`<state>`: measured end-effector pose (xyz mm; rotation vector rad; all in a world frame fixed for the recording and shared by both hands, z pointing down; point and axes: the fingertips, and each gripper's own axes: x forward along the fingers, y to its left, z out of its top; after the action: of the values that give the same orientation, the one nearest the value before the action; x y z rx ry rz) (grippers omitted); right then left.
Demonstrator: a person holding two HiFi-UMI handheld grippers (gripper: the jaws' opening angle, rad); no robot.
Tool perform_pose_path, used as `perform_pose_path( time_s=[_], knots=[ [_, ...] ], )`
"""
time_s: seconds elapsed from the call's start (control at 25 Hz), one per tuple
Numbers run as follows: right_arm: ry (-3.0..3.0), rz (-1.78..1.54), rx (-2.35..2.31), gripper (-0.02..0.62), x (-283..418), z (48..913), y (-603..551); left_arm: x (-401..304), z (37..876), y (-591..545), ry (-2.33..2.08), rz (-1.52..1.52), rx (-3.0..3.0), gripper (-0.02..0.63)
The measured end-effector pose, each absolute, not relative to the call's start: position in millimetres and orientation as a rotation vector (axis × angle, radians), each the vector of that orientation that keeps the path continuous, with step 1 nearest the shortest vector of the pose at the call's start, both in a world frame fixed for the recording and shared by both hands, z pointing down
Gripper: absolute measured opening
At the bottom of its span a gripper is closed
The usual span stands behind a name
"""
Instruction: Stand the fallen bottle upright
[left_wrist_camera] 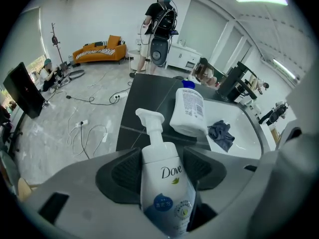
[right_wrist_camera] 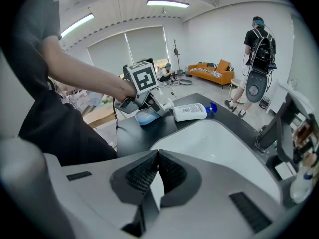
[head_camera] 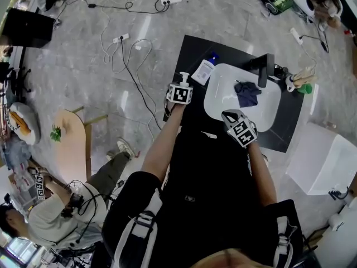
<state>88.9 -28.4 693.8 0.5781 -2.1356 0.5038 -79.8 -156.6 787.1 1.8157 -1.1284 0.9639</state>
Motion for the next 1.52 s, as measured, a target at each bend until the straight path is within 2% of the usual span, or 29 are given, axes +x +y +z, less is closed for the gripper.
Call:
perform_pose_path(
  time_s=[0.36, 0.56, 1.52],
  knots=[
    [-2.134, 0.503, 0.593, 0.06, 94, 693, -28, -87, 782, -154, -1.136, 0.959, 1.81, 0.256],
    [-2.136, 0.513, 0.606, 0.06, 95, 695, -25, -78, 766, -149, -1.105, 0.847, 1.895, 0.252],
    [-2.205, 0.523, 0.615, 0.06, 54, 687, 6, -91, 703, -112, -1.149, 0.675, 2.274, 0.238]
  ],
)
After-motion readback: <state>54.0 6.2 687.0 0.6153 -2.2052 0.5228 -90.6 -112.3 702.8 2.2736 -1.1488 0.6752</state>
